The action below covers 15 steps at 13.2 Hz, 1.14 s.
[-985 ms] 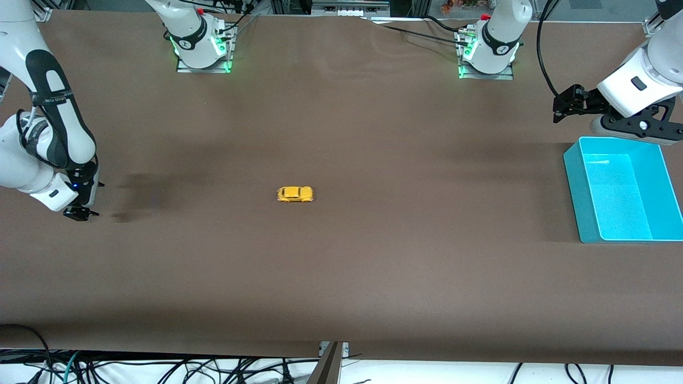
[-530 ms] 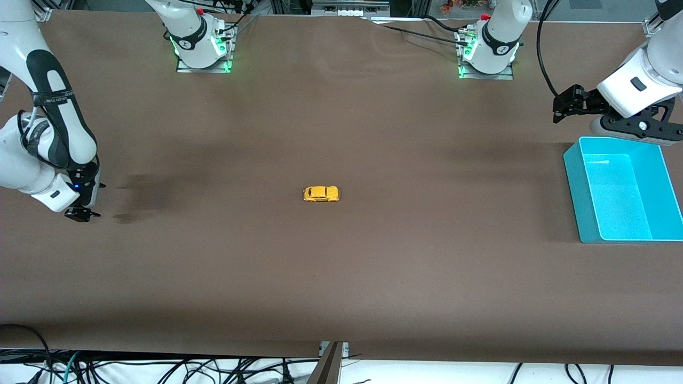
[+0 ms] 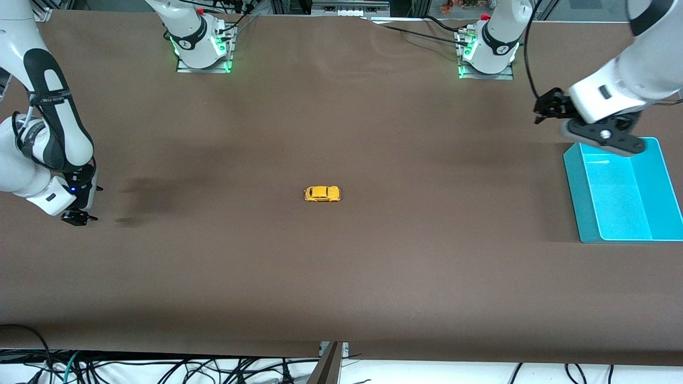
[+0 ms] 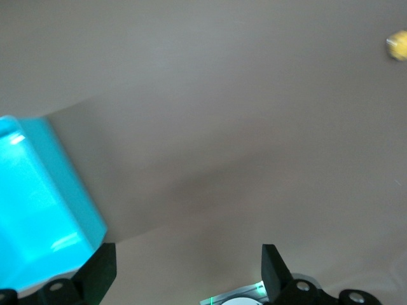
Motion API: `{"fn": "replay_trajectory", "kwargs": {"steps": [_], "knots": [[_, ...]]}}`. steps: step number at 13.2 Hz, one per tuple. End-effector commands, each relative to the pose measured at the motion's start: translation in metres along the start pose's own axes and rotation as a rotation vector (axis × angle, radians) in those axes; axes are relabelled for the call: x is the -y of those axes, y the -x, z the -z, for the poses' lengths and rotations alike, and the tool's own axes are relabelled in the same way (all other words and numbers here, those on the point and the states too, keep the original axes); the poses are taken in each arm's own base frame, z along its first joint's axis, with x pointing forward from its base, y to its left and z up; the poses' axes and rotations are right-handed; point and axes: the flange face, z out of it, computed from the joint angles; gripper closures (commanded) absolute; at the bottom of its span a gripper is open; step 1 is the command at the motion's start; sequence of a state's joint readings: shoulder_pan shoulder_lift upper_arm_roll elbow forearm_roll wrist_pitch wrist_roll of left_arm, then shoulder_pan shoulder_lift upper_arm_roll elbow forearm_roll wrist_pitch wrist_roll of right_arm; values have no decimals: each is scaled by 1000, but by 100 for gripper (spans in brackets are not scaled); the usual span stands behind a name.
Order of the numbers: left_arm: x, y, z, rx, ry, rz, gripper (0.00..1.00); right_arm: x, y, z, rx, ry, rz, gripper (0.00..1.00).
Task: Wind and store yellow beetle car
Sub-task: 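Reach the left gripper over the yellow car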
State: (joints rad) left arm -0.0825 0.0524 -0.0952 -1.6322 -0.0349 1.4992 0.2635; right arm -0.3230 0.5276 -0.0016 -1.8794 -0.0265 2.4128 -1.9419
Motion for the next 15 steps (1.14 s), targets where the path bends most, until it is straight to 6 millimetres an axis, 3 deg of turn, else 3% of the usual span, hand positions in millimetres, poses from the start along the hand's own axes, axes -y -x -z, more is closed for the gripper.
{"fn": "replay_trajectory", "kwargs": {"steps": [1,2,6,7,10,13,15], "knots": [[-41,-41,-42,8,96,-193,0,-8,-1,10,-11,0,12,0],[-62,-59,-57,-9,109,-269,0,-10,0,13,-8,7,12,0],[-190,-125,-132,-114,124,-570,0,-30,-3,35,-3,20,22,0],[-229,-136,-147,-166,122,-643,0,-34,-3,40,-1,26,23,0],[-304,-158,-200,-278,115,-833,0,-44,-5,55,8,49,29,0],[-338,-174,-248,-387,84,-1030,0,-49,-6,61,7,51,31,0],[-345,-181,-270,-409,33,-1085,0,-50,-6,63,7,54,26,0]]}}
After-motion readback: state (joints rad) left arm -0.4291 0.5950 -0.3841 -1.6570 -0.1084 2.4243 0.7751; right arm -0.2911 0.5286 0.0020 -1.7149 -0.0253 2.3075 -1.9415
